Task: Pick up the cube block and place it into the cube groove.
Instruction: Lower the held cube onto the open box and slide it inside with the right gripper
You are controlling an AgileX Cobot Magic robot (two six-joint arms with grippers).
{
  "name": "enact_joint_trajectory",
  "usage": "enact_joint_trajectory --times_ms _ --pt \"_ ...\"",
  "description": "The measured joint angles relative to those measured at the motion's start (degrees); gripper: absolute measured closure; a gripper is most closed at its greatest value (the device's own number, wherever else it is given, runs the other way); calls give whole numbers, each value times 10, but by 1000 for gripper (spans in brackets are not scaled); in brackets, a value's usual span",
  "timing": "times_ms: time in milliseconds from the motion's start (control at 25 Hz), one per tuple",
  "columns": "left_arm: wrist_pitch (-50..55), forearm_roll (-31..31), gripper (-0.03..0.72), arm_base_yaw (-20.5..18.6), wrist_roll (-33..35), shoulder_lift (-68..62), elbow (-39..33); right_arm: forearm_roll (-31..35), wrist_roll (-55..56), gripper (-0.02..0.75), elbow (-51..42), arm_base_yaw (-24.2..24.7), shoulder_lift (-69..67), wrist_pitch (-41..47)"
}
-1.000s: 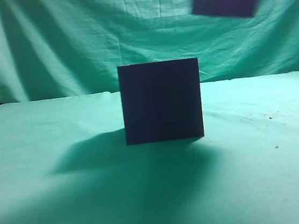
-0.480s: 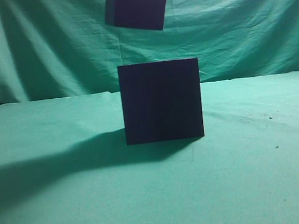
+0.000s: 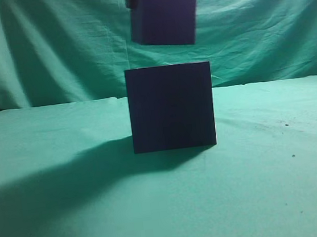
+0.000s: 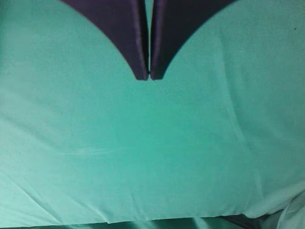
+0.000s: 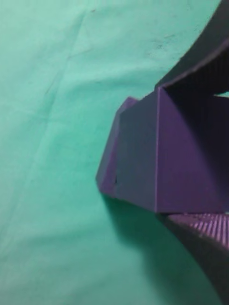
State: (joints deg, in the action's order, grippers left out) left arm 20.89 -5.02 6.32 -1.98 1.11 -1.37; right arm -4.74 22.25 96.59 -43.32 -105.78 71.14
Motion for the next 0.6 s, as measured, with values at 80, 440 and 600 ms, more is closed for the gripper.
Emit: enact_joint_trajectory --times_ms 80,440,600 --pt "0 0 688 0 0 0 0 -5 8 318 -31 0 21 -1" --pt "0 0 688 0 0 0 0 6 73 318 -62 0 36 -4" --pt "0 0 688 0 0 0 0 20 82 318 -62 0 36 -23"
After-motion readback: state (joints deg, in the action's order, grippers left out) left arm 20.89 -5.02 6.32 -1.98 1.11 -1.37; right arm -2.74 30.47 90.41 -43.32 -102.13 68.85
